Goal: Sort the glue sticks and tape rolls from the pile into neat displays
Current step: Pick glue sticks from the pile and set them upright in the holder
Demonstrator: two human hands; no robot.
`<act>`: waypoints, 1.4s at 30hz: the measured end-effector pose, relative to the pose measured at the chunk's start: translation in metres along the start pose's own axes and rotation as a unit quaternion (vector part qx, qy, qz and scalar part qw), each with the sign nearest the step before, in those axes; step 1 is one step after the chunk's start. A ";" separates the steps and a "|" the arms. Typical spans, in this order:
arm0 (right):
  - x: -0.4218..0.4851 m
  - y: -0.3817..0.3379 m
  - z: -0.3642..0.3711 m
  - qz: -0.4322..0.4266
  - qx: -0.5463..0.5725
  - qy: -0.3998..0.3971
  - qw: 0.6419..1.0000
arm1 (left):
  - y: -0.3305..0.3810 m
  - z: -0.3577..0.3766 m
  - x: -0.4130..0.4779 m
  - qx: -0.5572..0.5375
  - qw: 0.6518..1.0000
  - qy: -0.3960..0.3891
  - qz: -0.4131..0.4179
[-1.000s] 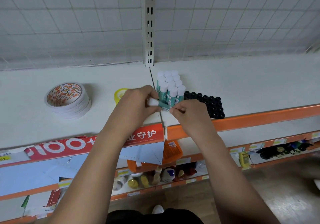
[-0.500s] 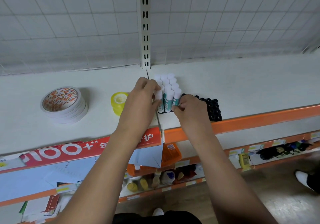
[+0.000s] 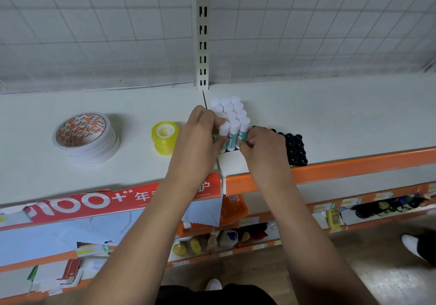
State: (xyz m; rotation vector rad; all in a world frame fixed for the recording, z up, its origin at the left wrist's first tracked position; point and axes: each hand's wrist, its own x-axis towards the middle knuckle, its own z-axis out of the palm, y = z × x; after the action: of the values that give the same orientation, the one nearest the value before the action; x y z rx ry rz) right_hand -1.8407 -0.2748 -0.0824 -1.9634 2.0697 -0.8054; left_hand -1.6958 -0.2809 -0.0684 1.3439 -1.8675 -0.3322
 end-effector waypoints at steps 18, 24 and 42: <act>-0.015 -0.001 -0.011 0.022 0.049 -0.011 0.998 | -0.006 0.002 -0.012 -0.007 0.997 -0.025 -0.068; -0.025 -0.009 -0.012 0.024 0.078 0.030 0.996 | -0.009 -0.002 -0.021 0.029 0.998 -0.028 -0.052; 0.013 0.001 0.001 0.030 0.068 0.014 0.997 | -0.010 0.012 0.014 0.087 0.991 -0.068 -0.080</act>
State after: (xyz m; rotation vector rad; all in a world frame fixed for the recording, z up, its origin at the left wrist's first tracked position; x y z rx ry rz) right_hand -1.8426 -0.2874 -0.0808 -1.8202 2.0213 -0.9407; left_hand -1.6991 -0.3001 -0.0764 1.6320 -1.9412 -0.3575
